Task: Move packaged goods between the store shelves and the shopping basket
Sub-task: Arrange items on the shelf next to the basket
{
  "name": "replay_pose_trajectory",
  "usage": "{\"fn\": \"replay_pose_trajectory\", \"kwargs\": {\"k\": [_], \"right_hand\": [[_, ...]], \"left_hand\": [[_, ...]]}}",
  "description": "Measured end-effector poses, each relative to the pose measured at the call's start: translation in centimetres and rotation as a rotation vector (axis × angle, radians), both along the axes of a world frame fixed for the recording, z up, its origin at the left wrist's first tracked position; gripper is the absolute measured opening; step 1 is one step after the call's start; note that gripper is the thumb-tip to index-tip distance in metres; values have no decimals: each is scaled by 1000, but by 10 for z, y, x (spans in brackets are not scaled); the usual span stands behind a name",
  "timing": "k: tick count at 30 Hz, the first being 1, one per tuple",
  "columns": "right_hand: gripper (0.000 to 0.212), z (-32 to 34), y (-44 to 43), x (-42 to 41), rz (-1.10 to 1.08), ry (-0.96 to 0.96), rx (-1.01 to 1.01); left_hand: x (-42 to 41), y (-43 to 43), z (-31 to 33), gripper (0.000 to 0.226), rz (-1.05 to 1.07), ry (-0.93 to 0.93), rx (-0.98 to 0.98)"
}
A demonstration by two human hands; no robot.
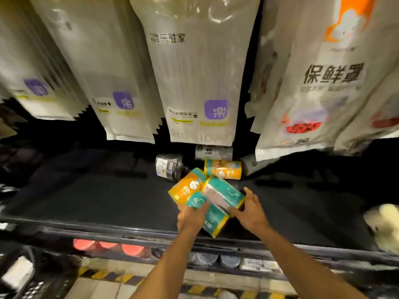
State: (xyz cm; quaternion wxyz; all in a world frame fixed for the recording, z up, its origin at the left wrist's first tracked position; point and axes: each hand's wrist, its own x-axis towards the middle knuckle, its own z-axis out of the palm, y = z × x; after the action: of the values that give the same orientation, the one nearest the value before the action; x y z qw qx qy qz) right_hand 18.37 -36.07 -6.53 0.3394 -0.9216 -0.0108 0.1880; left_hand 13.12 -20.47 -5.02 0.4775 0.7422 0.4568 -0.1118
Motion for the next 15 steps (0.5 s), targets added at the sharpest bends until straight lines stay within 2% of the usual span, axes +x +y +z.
{"fn": "replay_pose_trajectory", "kwargs": {"k": [3, 6, 11, 15], "right_hand": [[91, -18, -4, 7, 3, 62, 38], [82, -28, -8, 10, -11, 40, 84], [73, -28, -9, 12, -37, 34, 148], [67, -10, -10, 8, -63, -40, 163]], "left_hand": [[11, -7, -15, 79, 223, -24, -126], [15, -10, -27, 86, 396, -55, -220], [12, -6, -32, 84, 412, -61, -243], [7, -7, -15, 85, 411, -85, -185]]}}
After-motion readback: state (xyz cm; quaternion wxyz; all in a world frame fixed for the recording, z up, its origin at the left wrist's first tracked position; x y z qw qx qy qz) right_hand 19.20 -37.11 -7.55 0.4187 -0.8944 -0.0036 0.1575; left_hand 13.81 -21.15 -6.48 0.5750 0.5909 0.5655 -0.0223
